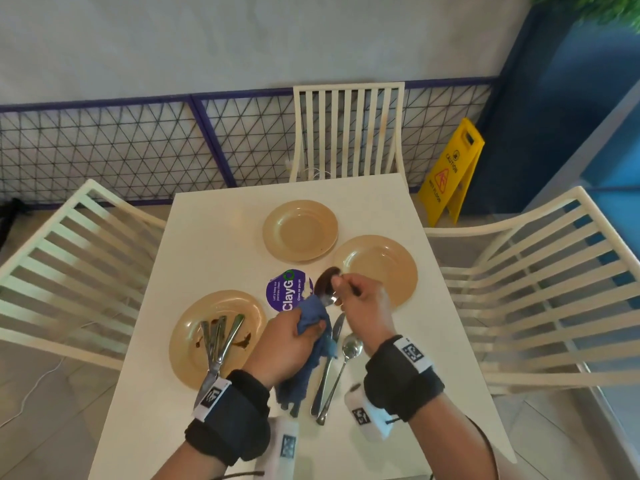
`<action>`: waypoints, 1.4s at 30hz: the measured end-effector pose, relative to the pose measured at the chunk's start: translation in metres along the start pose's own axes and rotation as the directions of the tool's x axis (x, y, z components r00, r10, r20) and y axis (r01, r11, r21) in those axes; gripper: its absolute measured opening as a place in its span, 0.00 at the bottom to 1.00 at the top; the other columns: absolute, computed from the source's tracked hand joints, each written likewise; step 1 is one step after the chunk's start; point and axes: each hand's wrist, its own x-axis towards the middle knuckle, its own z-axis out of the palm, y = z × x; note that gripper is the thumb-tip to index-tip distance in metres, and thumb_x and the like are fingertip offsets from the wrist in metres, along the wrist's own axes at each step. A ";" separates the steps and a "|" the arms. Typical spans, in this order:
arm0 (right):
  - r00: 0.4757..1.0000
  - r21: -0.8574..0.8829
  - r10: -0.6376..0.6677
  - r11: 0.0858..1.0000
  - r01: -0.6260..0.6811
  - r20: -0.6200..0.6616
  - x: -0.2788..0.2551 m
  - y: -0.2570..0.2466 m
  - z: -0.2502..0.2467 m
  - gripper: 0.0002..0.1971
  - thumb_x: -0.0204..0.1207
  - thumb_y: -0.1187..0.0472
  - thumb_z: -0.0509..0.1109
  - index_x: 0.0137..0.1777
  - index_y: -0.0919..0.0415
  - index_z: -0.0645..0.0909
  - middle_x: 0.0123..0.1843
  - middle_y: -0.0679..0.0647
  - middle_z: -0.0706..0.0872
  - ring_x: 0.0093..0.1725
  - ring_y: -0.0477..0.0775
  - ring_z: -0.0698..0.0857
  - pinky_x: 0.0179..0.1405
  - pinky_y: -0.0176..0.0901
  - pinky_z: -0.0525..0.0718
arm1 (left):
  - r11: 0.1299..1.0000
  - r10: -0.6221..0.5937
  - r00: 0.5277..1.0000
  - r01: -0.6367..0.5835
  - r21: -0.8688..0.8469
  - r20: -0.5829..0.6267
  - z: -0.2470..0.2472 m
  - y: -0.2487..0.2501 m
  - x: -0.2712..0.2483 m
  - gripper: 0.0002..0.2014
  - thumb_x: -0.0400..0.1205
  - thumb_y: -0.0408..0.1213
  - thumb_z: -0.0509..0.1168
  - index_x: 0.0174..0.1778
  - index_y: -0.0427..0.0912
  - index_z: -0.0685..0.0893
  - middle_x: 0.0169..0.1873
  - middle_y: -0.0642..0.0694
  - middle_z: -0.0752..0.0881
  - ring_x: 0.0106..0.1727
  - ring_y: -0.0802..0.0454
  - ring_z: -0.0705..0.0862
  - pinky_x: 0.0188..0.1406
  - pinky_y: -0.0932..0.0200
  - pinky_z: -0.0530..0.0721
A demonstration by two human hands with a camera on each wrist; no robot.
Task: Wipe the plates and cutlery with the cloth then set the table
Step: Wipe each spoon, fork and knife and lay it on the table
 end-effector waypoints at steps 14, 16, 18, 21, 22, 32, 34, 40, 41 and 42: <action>0.975 0.086 0.177 0.982 -0.166 -0.136 0.011 0.044 -0.016 0.13 0.83 0.63 0.71 0.36 0.57 0.88 0.32 0.53 0.88 0.30 0.45 0.86 0.41 0.52 0.90 | 0.950 0.009 0.990 -0.052 0.308 0.142 0.006 -0.045 0.007 0.13 0.88 0.47 0.62 0.58 0.44 0.85 0.48 0.44 0.90 0.50 0.52 0.89 0.52 0.62 0.85; 0.961 0.091 0.199 0.979 -0.185 -0.194 0.024 0.053 -0.023 0.15 0.82 0.63 0.71 0.32 0.57 0.86 0.30 0.51 0.86 0.31 0.48 0.85 0.42 0.53 0.91 | 0.944 0.000 0.982 -0.062 0.324 0.187 0.007 -0.055 0.001 0.13 0.87 0.49 0.62 0.58 0.45 0.84 0.48 0.45 0.90 0.49 0.54 0.89 0.55 0.59 0.86; 0.949 0.063 0.229 0.973 -0.221 -0.216 0.030 0.069 -0.021 0.14 0.82 0.61 0.71 0.32 0.57 0.87 0.29 0.50 0.87 0.31 0.49 0.85 0.46 0.57 0.92 | 0.945 -0.040 0.974 -0.035 0.325 0.222 0.000 -0.068 -0.001 0.12 0.87 0.47 0.62 0.57 0.43 0.85 0.49 0.44 0.90 0.49 0.54 0.88 0.51 0.66 0.83; 0.919 0.019 0.300 0.952 -0.305 -0.256 0.028 0.099 -0.013 0.14 0.82 0.60 0.71 0.33 0.57 0.87 0.27 0.50 0.87 0.30 0.51 0.86 0.49 0.59 0.91 | 0.919 -0.080 0.972 -0.014 0.394 0.222 -0.019 -0.085 -0.004 0.08 0.86 0.45 0.64 0.52 0.45 0.84 0.45 0.47 0.88 0.47 0.52 0.86 0.47 0.70 0.77; 0.911 -0.002 0.318 0.944 -0.330 -0.265 0.025 0.109 -0.010 0.14 0.82 0.60 0.71 0.33 0.57 0.87 0.27 0.51 0.87 0.31 0.52 0.86 0.49 0.59 0.91 | 0.912 -0.081 0.981 0.002 0.411 0.177 -0.026 -0.090 -0.007 0.06 0.85 0.45 0.65 0.49 0.48 0.83 0.43 0.50 0.86 0.46 0.53 0.84 0.48 0.66 0.78; 0.915 -0.340 0.354 0.850 -0.401 -0.195 0.016 0.155 0.022 0.06 0.79 0.59 0.73 0.49 0.57 0.93 0.42 0.58 0.94 0.44 0.60 0.90 0.49 0.42 0.86 | 0.975 -0.203 0.979 0.200 0.096 0.026 -0.093 -0.133 -0.033 0.04 0.86 0.38 0.66 0.54 0.46 0.85 0.48 0.48 0.90 0.52 0.60 0.86 0.47 0.72 0.77; 0.907 -0.371 0.373 0.828 -0.420 -0.195 0.019 0.155 0.027 0.06 0.77 0.59 0.74 0.50 0.54 0.92 0.41 0.57 0.94 0.43 0.60 0.91 0.53 0.49 0.90 | 0.973 -0.218 0.976 0.218 0.071 -0.015 -0.104 -0.142 -0.039 0.05 0.86 0.40 0.66 0.54 0.47 0.85 0.47 0.50 0.90 0.51 0.61 0.86 0.46 0.71 0.77; 0.908 -0.531 0.372 0.738 -0.416 -0.193 0.028 0.145 0.042 0.16 0.74 0.64 0.69 0.60 0.54 0.89 0.48 0.57 0.94 0.51 0.61 0.90 0.58 0.48 0.87 | 0.960 -0.272 0.954 0.278 0.035 -0.125 -0.136 -0.178 -0.054 0.05 0.85 0.44 0.67 0.53 0.49 0.83 0.47 0.52 0.89 0.51 0.59 0.86 0.47 0.65 0.78; 0.911 -0.547 0.358 0.730 -0.409 -0.203 0.028 0.141 0.044 0.17 0.74 0.64 0.70 0.63 0.55 0.87 0.53 0.58 0.92 0.54 0.61 0.89 0.60 0.49 0.85 | 0.959 -0.273 0.950 0.282 0.038 -0.152 -0.141 -0.184 -0.056 0.06 0.85 0.44 0.67 0.54 0.48 0.83 0.47 0.51 0.89 0.51 0.58 0.86 0.47 0.64 0.78; 0.920 -0.562 0.329 0.730 -0.390 -0.212 0.026 0.134 0.048 0.18 0.76 0.65 0.70 0.65 0.56 0.86 0.58 0.59 0.90 0.57 0.62 0.88 0.61 0.50 0.84 | 0.959 -0.272 0.946 0.282 0.037 -0.177 -0.146 -0.189 -0.058 0.07 0.85 0.44 0.67 0.54 0.47 0.83 0.47 0.51 0.89 0.51 0.58 0.86 0.47 0.64 0.78</action>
